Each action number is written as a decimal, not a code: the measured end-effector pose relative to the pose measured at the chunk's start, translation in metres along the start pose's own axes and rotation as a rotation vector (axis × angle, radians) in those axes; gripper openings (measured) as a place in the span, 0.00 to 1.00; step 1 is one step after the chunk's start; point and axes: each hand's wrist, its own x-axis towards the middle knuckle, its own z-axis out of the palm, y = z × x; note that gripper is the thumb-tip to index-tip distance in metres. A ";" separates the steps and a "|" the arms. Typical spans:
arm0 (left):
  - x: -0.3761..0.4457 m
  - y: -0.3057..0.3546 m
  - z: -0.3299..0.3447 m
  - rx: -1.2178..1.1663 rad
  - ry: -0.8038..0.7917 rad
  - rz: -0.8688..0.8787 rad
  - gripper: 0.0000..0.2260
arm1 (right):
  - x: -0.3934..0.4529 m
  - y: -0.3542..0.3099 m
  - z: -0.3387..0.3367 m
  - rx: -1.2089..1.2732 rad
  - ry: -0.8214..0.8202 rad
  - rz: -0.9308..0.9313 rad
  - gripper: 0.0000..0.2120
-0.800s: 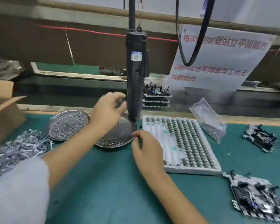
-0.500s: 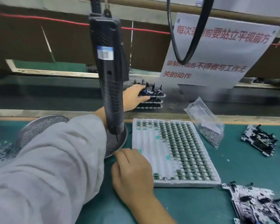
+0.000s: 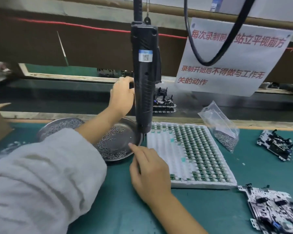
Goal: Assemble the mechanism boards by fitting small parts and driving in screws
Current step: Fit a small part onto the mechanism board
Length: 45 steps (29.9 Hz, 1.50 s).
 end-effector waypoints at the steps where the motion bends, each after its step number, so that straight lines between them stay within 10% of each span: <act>1: -0.007 -0.009 -0.014 -0.003 0.043 -0.026 0.11 | 0.002 -0.002 -0.002 0.008 0.016 -0.006 0.19; 13: -0.238 -0.058 -0.141 0.169 -0.020 0.313 0.14 | -0.009 -0.020 -0.027 0.362 0.238 0.117 0.13; 20: -0.272 -0.079 -0.119 0.232 -0.285 0.364 0.16 | -0.030 -0.004 -0.041 -0.196 -0.399 -0.122 0.16; 29: -0.247 -0.088 -0.111 0.195 -0.329 0.448 0.18 | -0.028 0.011 -0.036 -0.248 -0.337 -0.151 0.09; 33: -0.195 -0.119 -0.129 0.464 0.046 0.210 0.14 | -0.031 0.007 -0.046 0.138 -0.300 -0.033 0.21; 37: -0.165 -0.143 -0.123 0.811 -0.117 -0.033 0.09 | -0.035 -0.014 -0.042 -0.036 -0.527 -0.239 0.34; 45: -0.161 -0.150 -0.118 0.692 -0.052 -0.037 0.03 | -0.031 -0.014 -0.039 -0.068 -0.617 -0.184 0.30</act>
